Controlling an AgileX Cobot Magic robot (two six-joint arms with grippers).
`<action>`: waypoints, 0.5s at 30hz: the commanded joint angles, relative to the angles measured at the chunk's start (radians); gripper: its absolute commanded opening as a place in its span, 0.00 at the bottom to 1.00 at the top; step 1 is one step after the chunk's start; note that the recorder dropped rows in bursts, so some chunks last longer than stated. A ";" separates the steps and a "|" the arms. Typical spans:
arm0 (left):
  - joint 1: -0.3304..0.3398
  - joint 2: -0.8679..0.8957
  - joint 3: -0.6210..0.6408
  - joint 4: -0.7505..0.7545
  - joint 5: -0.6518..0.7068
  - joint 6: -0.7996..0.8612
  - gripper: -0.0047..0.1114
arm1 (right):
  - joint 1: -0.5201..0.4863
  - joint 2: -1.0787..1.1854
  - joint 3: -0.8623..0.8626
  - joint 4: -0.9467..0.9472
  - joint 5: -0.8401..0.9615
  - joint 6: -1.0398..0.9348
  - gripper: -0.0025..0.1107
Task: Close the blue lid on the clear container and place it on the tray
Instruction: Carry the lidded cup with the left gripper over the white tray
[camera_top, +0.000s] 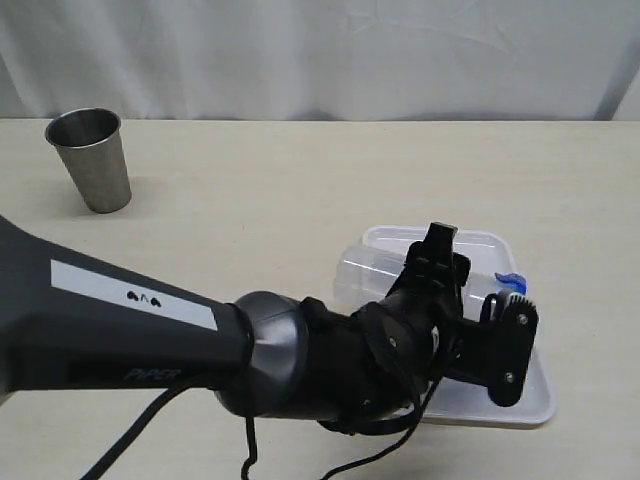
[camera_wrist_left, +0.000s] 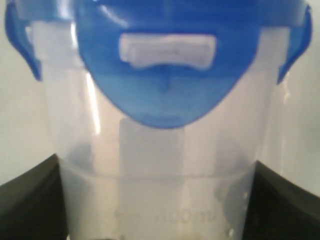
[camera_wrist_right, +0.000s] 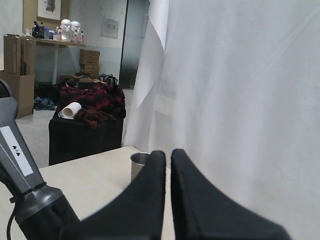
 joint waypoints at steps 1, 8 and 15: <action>0.011 -0.010 -0.072 0.009 -0.099 -0.205 0.04 | -0.005 -0.005 0.006 -0.013 0.000 0.003 0.06; 0.122 -0.010 -0.186 0.009 -0.505 -0.500 0.04 | -0.005 -0.005 0.006 -0.013 0.000 0.003 0.06; 0.270 -0.010 -0.230 -0.144 -0.907 -0.517 0.04 | -0.005 -0.005 0.011 -0.077 0.006 0.023 0.06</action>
